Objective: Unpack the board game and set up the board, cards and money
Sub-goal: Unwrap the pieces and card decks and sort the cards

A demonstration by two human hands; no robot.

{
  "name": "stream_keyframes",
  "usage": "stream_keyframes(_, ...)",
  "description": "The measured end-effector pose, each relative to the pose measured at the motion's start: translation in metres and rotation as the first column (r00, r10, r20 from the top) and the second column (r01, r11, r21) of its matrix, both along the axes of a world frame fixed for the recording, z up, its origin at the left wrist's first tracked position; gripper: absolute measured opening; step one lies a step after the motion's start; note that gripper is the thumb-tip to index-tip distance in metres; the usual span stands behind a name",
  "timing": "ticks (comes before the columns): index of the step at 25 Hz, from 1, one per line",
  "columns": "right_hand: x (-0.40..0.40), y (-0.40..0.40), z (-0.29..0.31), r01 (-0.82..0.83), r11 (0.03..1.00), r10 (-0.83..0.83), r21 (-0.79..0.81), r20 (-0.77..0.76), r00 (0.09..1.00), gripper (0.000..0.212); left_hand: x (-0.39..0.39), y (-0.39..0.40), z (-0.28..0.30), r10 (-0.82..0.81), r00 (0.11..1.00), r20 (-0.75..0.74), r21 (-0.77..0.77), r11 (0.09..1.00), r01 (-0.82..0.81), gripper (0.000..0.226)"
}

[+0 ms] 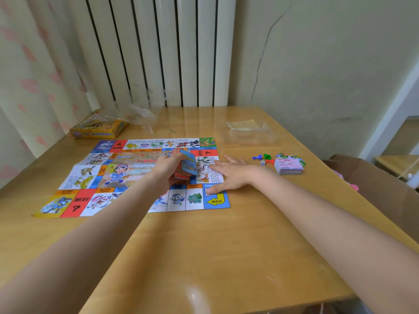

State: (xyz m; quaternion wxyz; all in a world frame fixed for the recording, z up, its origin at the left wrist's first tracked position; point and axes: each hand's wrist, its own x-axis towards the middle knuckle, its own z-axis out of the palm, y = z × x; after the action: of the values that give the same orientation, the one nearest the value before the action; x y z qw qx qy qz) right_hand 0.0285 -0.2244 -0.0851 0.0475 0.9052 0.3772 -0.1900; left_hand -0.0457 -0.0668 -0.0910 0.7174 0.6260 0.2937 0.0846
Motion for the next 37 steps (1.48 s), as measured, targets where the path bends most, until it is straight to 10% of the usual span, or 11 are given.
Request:
stream_keyframes(4, 0.002, -0.002, 0.008, -0.007, 0.999, 0.007, -0.034, -0.010, 1.000, 0.092, 0.003, -0.003, 0.004, -0.033, 0.999, -0.011, -0.006, 0.999, 0.033, 0.022)
stream_keyframes(7, -0.005, -0.011, 0.015, 0.034, 0.961, 0.007, 0.274, -0.146, 0.989, 0.075, 0.007, -0.015, 0.008, -0.085, 0.994, 0.065, -0.132, 0.987, 0.093, 0.020)
stream_keyframes(10, 0.000, -0.024, 0.031, 0.332, 0.686, -0.123, 0.647, -0.347, 0.930, 0.039, 0.013, -0.029, 0.009, -0.153, 0.980, 0.124, -0.193, 0.965, 0.175, 0.015)
stream_keyframes(13, 0.005, -0.045, 0.040, 0.557, 0.462, -0.099, 0.690, -0.584, 0.806, 0.024, 0.017, -0.047, 0.006, -0.196, 0.971, 0.138, -0.188, 0.957, 0.220, 0.014)
stream_keyframes(22, 0.010, -0.101, 0.043, 0.629, 0.456, -0.270, 0.630, -0.575, 0.772, 0.014, 0.019, -0.089, 0.008, -0.309, 0.936, 0.169, -0.190, 0.921, 0.339, 0.013)
stream_keyframes(26, -0.005, -0.123, 0.034, 0.633, 0.725, -0.409, 0.272, -0.570, 0.713, 0.017, 0.017, -0.093, 0.001, -0.247, 0.966, 0.081, -0.098, 0.962, 0.255, 0.022)
stream_keyframes(33, -0.018, -0.111, 0.023, 0.533, 0.846, -0.495, 0.021, -0.340, 0.799, 0.027, 0.011, -0.098, -0.002, -0.250, 0.966, 0.058, -0.122, 0.959, 0.255, 0.034)
stream_keyframes(37, -0.012, -0.105, 0.034, 0.557, 0.805, -0.473, 0.205, -0.347, 0.810, 0.027, 0.007, -0.096, -0.006, -0.257, 0.964, 0.066, -0.135, 0.955, 0.264, 0.025)
